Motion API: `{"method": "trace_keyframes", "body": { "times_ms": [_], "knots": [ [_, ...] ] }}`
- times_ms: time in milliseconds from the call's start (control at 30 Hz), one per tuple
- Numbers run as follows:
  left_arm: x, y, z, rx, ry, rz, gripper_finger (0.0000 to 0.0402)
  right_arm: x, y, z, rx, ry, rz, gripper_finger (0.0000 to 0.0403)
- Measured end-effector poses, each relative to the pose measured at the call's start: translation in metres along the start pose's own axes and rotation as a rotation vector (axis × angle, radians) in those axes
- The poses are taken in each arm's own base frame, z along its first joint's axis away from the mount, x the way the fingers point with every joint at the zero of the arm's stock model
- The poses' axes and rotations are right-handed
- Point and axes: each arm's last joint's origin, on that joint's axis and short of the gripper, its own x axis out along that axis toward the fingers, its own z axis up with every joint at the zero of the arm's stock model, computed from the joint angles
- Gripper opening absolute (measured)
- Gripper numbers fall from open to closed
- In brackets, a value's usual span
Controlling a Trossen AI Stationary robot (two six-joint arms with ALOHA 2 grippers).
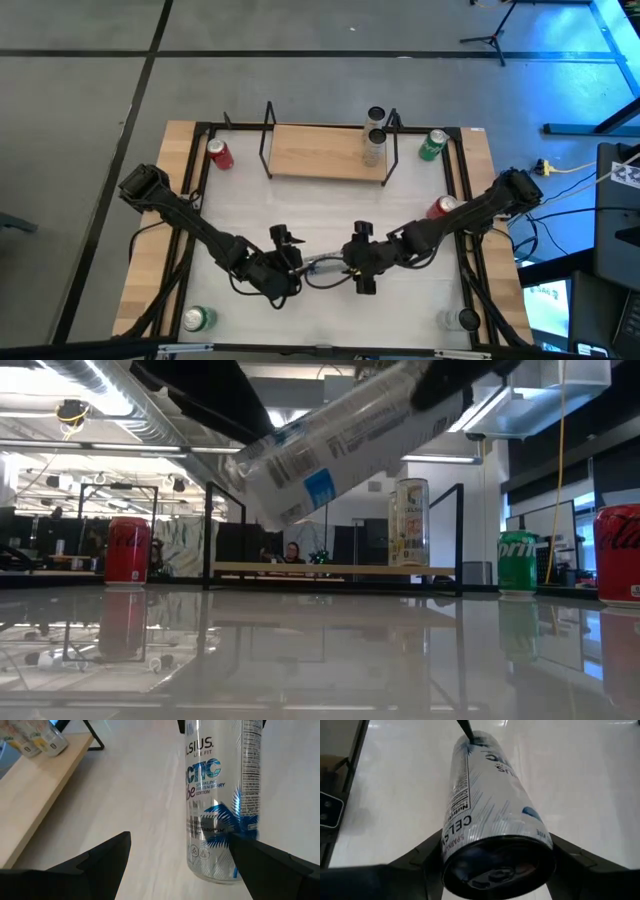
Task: Place canned beverage on shelf
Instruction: Put the left white blue soda can on the shelf
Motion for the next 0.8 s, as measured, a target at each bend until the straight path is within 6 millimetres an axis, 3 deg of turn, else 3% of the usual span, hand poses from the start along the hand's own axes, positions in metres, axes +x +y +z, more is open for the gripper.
{"method": "trace_keyframes", "body": {
  "times_ms": [333,800],
  "knots": [
    [0.001,0.000,0.005,-0.009,-0.055,0.032,0.0339,-0.019,0.002,0.021,-0.029,-0.033,-0.001,0.0251],
    [0.011,0.011,0.013,-0.017,-0.074,0.064,0.0339,-0.020,0.000,0.022,-0.048,-0.046,-0.061,0.0252]
  ]
}}
